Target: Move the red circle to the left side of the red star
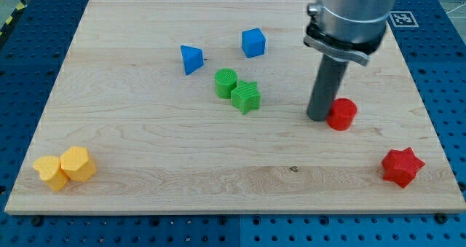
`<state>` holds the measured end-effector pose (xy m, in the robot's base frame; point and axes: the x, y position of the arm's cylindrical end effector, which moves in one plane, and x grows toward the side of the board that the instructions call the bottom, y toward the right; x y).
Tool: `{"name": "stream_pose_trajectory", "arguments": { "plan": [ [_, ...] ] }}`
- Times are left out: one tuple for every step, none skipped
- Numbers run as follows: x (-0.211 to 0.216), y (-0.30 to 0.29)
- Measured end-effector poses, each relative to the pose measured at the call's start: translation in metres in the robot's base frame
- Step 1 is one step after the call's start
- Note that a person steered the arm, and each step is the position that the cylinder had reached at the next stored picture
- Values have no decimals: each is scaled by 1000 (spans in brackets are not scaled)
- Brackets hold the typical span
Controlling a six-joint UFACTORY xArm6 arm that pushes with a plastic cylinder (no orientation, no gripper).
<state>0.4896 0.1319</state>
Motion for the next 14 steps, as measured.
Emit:
{"name": "stream_pose_trajectory", "arguments": {
  "plan": [
    [3,2],
    [3,2],
    [-18,1],
    [-32,1],
    [-31,21],
    [-28,32],
    [-28,34],
    [8,42],
    [21,44],
    [21,44],
    [38,73],
    [38,76],
    [36,76],
    [-15,57]
  ]
}}
